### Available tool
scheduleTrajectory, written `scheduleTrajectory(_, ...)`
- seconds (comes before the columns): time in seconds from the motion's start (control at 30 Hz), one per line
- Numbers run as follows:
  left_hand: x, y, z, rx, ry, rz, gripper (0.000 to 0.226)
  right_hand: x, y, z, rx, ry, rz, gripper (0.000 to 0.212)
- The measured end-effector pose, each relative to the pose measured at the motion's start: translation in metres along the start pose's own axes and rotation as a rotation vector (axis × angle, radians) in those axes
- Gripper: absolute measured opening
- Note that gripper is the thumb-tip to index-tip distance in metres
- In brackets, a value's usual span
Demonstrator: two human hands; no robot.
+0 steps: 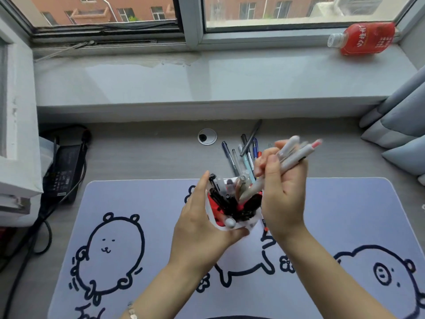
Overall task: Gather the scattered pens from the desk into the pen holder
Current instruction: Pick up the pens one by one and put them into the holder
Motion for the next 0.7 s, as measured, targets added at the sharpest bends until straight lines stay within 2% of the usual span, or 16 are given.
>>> scheduleTrajectory(0.1,-0.001,-0.002,-0.002,0.023,0.028,-0.052,0.111,0.001,0.011,-0.013,-0.043,-0.133,-0.103,0.013)
scheduleTrajectory(0.17,0.0,-0.005,-0.002,0.03,0.036,-0.036,0.112,0.008,0.013,-0.018,-0.049,-0.134,-0.122,0.019)
scheduleTrajectory(0.3,-0.001,-0.005,-0.001,0.009,0.017,0.042,0.112,0.022,0.009,-0.02,0.226,-0.045,-0.304,0.077)
scheduleTrajectory(0.33,-0.002,-0.004,-0.001,0.001,0.011,0.054,0.112,0.024,0.009,-0.02,0.27,-0.029,-0.354,0.078)
scheduleTrajectory(0.43,-0.005,-0.001,-0.002,-0.028,-0.005,0.089,0.111,0.03,0.01,-0.016,0.353,0.028,-0.5,0.04)
scheduleTrajectory(0.5,-0.006,0.001,0.0,-0.034,-0.002,0.109,0.11,0.028,0.012,-0.02,0.361,0.015,-0.582,0.022)
scheduleTrajectory(0.63,-0.007,0.004,-0.002,-0.081,0.035,0.126,0.11,0.021,0.018,-0.044,0.451,-0.058,-0.689,0.026)
scheduleTrajectory(0.7,-0.009,0.007,-0.006,-0.112,0.044,0.127,0.109,0.024,0.023,-0.047,0.474,-0.042,-0.716,0.03)
Point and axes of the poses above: each hand's wrist, its own z-axis towards the middle knuckle, its own x-axis out of the back of the hand, y = z × x, the point moved 3 cm from there along z, towards the middle knuckle, and after that the axes turned 14 degrees about -z, right-handed, at the moved point
